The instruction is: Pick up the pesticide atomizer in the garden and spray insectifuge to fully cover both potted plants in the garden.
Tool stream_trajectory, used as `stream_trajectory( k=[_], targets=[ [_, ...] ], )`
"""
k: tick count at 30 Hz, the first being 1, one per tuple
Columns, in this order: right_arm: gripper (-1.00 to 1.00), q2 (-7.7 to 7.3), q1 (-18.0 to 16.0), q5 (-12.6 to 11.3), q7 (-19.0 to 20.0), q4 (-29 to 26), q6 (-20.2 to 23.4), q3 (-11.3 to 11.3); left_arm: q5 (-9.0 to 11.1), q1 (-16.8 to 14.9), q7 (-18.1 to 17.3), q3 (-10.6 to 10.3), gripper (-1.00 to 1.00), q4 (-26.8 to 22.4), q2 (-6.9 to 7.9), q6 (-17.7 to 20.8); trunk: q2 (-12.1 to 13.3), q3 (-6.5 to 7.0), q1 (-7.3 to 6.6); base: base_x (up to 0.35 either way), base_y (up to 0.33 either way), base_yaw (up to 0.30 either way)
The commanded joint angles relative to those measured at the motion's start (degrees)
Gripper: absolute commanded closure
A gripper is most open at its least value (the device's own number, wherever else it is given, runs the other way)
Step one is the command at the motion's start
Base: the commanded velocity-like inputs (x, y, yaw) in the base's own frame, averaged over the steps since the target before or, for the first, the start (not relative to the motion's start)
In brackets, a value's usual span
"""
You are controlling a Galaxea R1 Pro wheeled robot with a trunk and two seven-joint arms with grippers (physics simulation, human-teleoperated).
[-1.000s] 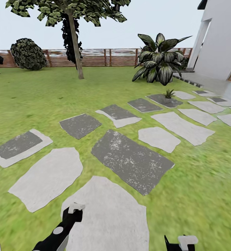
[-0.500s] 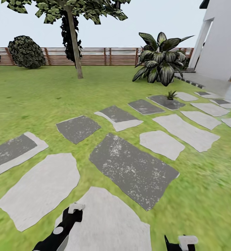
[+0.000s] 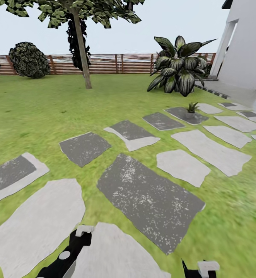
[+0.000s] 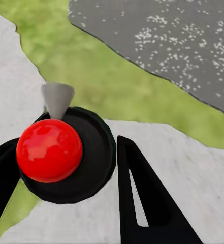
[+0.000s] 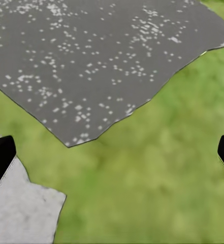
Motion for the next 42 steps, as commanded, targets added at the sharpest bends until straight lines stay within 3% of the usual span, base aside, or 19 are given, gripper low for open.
stream_trajectory(
  k=[1,20,42],
  targets=[
    [-1.0,0.0,0.0,0.0,0.0,0.0,-0.2,0.0,0.0,0.0,0.0,-0.2,1.0,0.0,0.03,-0.2,0.0,-0.04,0.03,0.338,0.0,0.0],
    [-1.0,0.0,0.0,0.0,0.0,0.0,-0.2,0.0,0.0,0.0,0.0,-0.2,1.0,0.0,0.01,-0.2,0.0,-0.04,0.03,0.338,0.0,-0.034],
    [-1.0,0.04,0.0,0.1,0.0,0.0,-0.2,0.1,0.0,0.0,0.0,-0.2,1.0,0.0,0.06,-0.3,0.0,-0.04,0.03,0.338,0.0,-0.274]
  ],
)
